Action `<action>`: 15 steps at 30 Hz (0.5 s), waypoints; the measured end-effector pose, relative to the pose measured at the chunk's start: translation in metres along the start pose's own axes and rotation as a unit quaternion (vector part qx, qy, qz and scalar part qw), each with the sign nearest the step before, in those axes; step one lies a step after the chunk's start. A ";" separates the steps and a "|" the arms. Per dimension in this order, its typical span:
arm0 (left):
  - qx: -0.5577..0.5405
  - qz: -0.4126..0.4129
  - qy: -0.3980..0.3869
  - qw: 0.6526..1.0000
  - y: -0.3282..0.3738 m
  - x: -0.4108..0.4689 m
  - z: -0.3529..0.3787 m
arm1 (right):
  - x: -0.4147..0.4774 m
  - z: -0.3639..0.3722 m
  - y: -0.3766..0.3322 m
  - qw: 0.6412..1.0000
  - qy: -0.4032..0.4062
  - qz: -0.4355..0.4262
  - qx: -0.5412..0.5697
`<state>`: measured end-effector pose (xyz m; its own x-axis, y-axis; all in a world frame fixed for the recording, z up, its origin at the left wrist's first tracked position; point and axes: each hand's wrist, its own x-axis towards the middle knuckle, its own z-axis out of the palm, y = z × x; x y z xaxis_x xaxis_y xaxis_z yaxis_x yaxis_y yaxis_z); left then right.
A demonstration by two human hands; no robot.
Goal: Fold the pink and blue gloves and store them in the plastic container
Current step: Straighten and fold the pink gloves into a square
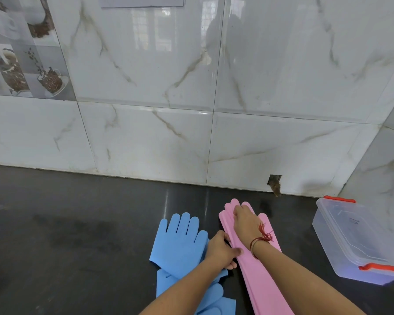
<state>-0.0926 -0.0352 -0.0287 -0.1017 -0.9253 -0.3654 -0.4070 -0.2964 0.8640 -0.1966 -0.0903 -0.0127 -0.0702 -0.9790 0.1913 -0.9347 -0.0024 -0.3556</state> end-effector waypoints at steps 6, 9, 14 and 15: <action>0.018 0.007 0.013 1.000 -0.001 0.000 0.003 | -0.010 -0.001 0.009 0.992 0.031 0.039 0.120; 0.015 0.012 0.024 1.000 -0.002 -0.001 0.004 | -0.014 -0.008 0.014 0.986 0.030 0.038 0.159; -0.011 0.027 0.037 0.999 -0.004 -0.005 0.002 | -0.045 -0.032 0.053 0.982 0.057 0.157 0.091; -0.011 0.034 0.042 0.998 -0.004 -0.007 0.002 | -0.054 -0.037 0.065 0.979 0.010 0.191 0.065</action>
<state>-0.0917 -0.0273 -0.0307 -0.0510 -0.9601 -0.2751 -0.3817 -0.2358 0.8937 -0.2662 -0.0296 -0.0122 -0.4147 -0.9091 0.0388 -0.7868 0.3368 -0.5172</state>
